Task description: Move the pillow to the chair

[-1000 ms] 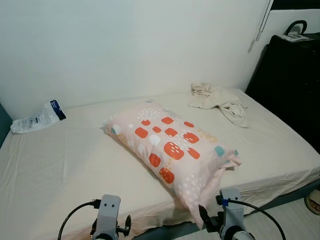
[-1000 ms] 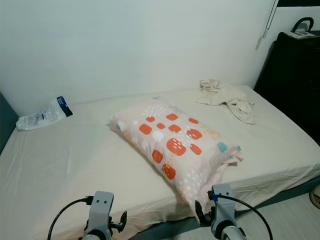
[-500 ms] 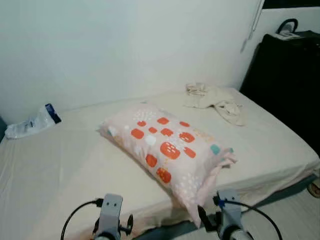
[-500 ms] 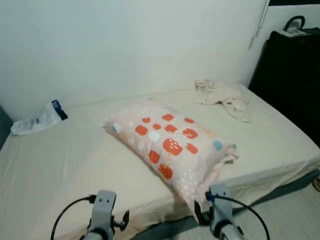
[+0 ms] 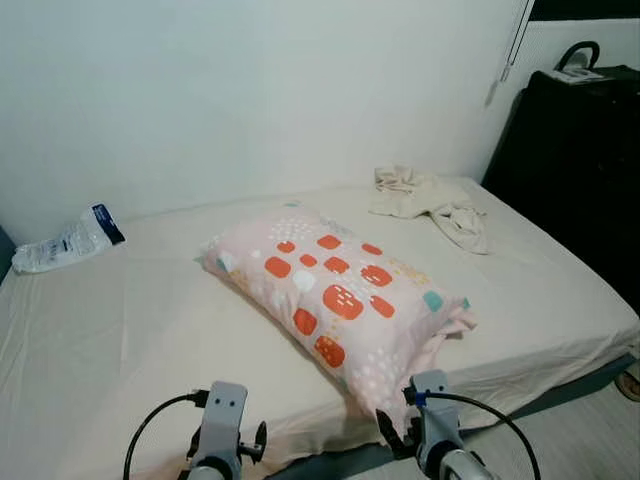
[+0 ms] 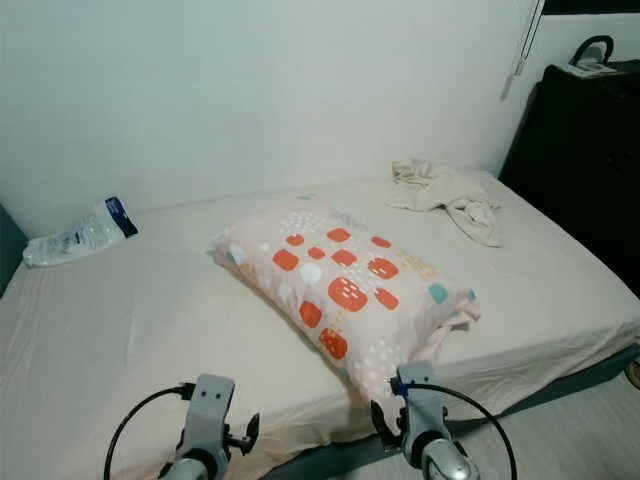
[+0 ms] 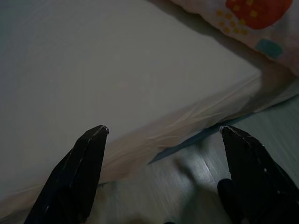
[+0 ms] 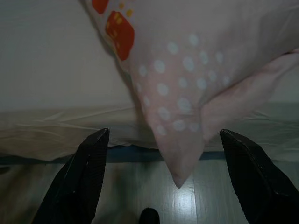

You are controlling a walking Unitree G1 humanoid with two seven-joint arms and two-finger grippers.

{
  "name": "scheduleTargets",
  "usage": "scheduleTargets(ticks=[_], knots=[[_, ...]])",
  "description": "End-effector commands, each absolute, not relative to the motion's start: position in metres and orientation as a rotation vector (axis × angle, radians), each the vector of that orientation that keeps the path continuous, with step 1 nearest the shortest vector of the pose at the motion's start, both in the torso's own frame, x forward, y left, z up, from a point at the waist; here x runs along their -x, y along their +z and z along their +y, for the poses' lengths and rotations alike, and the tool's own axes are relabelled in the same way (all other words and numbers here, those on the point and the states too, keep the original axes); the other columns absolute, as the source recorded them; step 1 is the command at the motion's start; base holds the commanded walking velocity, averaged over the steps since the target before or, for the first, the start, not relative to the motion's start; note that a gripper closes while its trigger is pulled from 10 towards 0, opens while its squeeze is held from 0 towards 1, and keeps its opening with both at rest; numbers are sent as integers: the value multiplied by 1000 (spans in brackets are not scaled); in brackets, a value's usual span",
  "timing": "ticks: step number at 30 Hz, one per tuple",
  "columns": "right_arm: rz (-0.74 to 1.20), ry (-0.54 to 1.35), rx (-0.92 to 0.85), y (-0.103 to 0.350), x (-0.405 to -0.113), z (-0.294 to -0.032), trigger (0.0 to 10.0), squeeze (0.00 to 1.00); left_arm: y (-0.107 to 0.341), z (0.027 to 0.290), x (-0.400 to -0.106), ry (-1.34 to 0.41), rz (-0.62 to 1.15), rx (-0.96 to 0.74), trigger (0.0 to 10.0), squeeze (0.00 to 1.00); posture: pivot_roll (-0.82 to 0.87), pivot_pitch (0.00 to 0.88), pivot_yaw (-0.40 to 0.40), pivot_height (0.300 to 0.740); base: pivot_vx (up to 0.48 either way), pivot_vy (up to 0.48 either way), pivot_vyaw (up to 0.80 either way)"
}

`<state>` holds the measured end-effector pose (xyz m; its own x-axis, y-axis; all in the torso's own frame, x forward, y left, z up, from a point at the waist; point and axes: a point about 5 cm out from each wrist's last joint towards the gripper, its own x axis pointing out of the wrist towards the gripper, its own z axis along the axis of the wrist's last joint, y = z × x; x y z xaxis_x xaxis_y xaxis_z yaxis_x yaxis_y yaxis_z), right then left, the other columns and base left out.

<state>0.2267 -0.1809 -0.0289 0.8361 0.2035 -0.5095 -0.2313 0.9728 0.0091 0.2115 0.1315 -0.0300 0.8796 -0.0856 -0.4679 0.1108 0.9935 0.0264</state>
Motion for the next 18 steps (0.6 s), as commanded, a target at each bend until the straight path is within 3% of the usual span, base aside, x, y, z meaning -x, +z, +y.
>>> scheduleTargets(ticks=[1, 18], knots=[[537, 248, 52, -31, -227, -177, 10000, 0, -34, 137, -207, -91, 501, -63, 10000, 0, -28, 0, -34, 740, 0, -285, 0], [544, 258, 42, -36, -222, -173, 10000, 0, -33, 140, -201, -92, 493, -67, 10000, 0, -17, 0, -33, 740, 0, 0, 0]])
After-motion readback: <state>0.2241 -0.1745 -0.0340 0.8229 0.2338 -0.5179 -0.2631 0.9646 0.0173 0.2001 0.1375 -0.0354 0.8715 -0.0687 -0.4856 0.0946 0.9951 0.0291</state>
